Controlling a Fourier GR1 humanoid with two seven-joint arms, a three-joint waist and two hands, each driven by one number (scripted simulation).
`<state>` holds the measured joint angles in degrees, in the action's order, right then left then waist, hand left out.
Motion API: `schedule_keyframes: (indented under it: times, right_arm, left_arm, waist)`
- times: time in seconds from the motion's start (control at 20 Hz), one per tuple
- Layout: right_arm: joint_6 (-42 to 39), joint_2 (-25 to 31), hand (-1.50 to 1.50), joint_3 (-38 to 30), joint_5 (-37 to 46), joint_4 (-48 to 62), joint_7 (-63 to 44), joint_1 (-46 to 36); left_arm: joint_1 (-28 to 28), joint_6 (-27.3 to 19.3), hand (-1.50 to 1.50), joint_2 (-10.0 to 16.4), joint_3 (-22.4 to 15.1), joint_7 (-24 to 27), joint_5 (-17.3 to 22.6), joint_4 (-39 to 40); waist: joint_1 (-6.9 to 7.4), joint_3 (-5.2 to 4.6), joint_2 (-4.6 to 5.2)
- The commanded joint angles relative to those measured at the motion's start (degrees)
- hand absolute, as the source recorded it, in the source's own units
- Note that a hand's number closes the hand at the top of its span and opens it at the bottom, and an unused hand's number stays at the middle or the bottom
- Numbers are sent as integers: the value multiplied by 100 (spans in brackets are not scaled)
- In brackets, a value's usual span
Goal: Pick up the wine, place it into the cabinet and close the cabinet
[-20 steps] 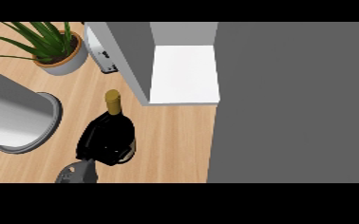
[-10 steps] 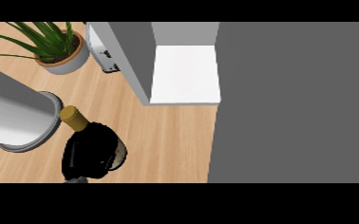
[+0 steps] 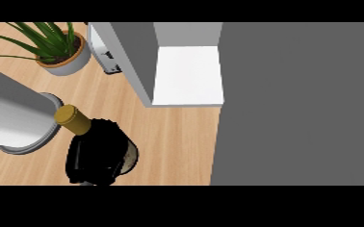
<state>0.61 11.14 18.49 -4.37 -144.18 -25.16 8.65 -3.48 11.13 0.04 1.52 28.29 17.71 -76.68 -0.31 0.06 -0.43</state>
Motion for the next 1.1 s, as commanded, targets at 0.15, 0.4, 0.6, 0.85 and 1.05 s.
schedule_keyframes:
  times: [0.15, 0.4, 0.6, 0.85, 1.05]
  right_arm:
    - [-118, 177, -150, -416, -779, -1093, -505, 133]
    - [45, 38, -150, -177, -407, -1189, -650, 104]
    - [-181, 171, -150, -567, -900, -1173, -532, 304]
    - [-28, -30, -150, -331, -536, -1008, -532, -45]
    - [-241, 50, -150, -412, -768, -970, -380, 192]
  left_arm:
    - [227, -1414, 150, -4, -1059, -866, 10, -1348]
    - [491, -2302, 150, -4, -1684, -1743, -72, -2062]
    - [1047, -3170, 150, -4, -2153, -1949, 176, -1964]
    - [2063, -3849, 150, -4, -2060, -2436, 197, -1330]
    - [2789, -4345, 150, -4, -2171, -2226, 353, -519]
  waist:
    - [-14, 1, 17]
    - [-30, -4, 19]
    - [-67, -3, 32]
    - [-70, -6, 44]
    - [-141, -4, 53]
